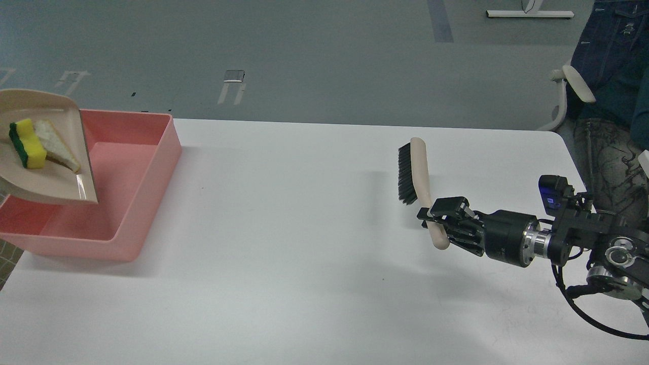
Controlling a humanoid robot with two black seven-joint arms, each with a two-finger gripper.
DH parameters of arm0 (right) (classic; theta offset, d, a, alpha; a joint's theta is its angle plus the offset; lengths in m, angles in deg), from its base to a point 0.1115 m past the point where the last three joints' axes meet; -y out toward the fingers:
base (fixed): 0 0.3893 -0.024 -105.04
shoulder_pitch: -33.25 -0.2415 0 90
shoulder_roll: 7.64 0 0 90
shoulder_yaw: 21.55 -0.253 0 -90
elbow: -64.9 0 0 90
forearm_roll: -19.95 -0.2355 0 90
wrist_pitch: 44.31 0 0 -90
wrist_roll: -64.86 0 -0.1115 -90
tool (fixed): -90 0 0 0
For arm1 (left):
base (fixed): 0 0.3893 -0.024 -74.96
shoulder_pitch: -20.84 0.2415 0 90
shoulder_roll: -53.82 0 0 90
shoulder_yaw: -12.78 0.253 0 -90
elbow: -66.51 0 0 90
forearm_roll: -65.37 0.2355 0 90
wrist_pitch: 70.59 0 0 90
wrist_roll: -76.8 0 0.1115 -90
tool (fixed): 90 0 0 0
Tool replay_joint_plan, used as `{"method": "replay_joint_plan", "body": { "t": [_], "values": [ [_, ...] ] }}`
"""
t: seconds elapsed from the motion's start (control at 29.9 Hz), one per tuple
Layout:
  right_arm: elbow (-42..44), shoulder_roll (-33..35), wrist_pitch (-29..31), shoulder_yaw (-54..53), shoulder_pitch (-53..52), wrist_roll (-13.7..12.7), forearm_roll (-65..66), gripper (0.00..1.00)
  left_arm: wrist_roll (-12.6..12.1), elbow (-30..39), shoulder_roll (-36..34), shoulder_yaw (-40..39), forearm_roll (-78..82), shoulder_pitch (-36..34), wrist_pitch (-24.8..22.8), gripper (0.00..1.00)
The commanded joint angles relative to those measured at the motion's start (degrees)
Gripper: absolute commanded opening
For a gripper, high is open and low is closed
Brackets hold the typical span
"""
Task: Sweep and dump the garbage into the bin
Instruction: 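Tilt the dustpan with the left gripper to dump into the bin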
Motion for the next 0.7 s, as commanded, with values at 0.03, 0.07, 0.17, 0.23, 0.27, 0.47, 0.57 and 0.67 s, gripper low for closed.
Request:
{"method": "replay_joint_plan", "body": {
  "t": [0.03,0.07,0.17,0.23,0.27,0.47,0.57,0.67],
  "values": [
    [0.0,0.13,0.0,0.08,-0.02,-0.06,0.2,0.02,1.11,0.91,-2.11,-0.33,3.19,-0.11,2.16,0.0],
    [0.0,-0.04,0.0,0.08,-0.02,0.03,0.29,0.02,1.46,1.61,-2.82,-0.33,3.19,-0.11,3.21,0.0],
    [0.0,-0.13,0.0,-0.01,-0.19,0.03,0.29,0.02,1.9,3.46,-4.49,-0.24,3.8,-0.11,5.15,0.0],
    [0.18,-0.22,0.0,-0.01,-0.46,-0.06,0.29,0.02,2.08,3.9,-5.72,0.11,6.61,-0.02,6.03,0.0],
    [0.18,-0.13,0.0,-0.01,-0.54,0.03,0.2,0.02,2.25,3.9,-5.9,0.11,9.32,-0.02,6.55,0.0],
    [0.79,-0.83,0.0,0.08,-0.72,-0.06,0.29,0.02,2.16,3.9,-6.51,-0.07,15.41,-0.55,9.01,0.0],
    [0.8,-0.48,0.0,0.08,-0.55,0.03,0.38,0.02,2.51,4.08,-9.75,-0.33,15.32,-0.64,11.56,0.0],
    [0.8,-0.22,0.0,0.08,-0.55,0.03,1.69,0.02,3.39,4.52,-12.57,-0.86,14.45,-0.81,13.5,0.0]
  ]
}}
